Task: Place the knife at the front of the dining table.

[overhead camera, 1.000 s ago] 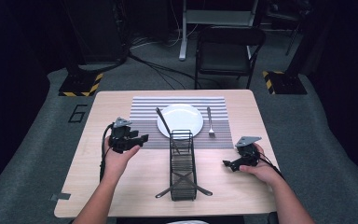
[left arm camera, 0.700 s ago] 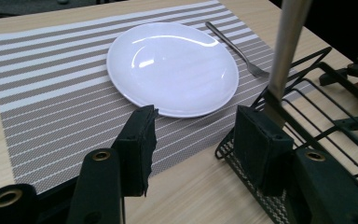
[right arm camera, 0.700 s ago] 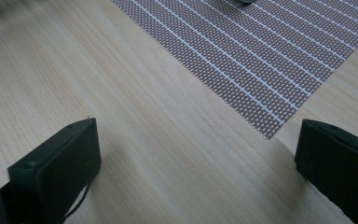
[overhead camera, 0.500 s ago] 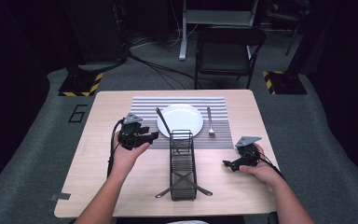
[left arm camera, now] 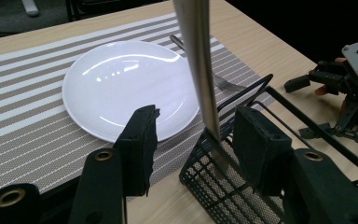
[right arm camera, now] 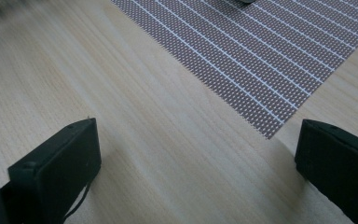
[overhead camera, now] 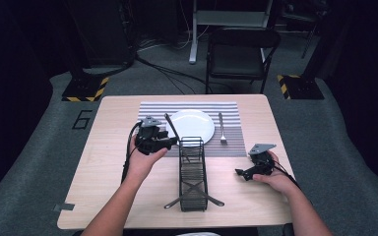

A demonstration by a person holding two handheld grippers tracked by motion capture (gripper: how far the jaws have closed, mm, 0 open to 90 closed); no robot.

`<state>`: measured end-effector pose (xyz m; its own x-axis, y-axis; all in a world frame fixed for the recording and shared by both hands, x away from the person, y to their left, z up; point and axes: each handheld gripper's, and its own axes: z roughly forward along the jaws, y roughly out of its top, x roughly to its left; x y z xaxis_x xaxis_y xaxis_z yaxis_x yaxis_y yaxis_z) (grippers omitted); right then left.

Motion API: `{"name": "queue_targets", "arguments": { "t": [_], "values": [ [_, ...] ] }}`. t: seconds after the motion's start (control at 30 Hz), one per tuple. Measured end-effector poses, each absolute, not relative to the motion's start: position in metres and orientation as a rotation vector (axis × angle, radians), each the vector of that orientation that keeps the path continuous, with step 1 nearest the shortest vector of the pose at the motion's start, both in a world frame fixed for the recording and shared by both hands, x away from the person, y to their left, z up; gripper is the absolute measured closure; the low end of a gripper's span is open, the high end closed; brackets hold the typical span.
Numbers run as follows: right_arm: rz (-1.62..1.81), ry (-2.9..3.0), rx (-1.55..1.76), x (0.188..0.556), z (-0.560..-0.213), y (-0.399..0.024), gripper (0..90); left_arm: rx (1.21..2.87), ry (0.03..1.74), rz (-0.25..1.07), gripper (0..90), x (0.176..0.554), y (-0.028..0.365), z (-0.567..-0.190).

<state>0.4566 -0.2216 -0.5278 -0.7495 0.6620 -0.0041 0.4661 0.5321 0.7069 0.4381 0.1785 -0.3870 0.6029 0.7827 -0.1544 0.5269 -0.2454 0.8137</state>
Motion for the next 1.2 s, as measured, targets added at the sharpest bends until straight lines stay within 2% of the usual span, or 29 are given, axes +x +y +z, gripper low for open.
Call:
{"name": "queue_targets", "arguments": {
  "t": [0.73,1.2],
  "values": [
    [1.035,2.5,0.942,0.457,-0.528,-0.222,0.0,1.919,1.036,0.329,54.9,0.452,0.154,-0.393],
    [1.036,2.5,0.942,0.457,-0.528,-0.222,0.0,1.923,1.03,0.378,69.4,0.45,0.152,-0.391]
  ]
}}
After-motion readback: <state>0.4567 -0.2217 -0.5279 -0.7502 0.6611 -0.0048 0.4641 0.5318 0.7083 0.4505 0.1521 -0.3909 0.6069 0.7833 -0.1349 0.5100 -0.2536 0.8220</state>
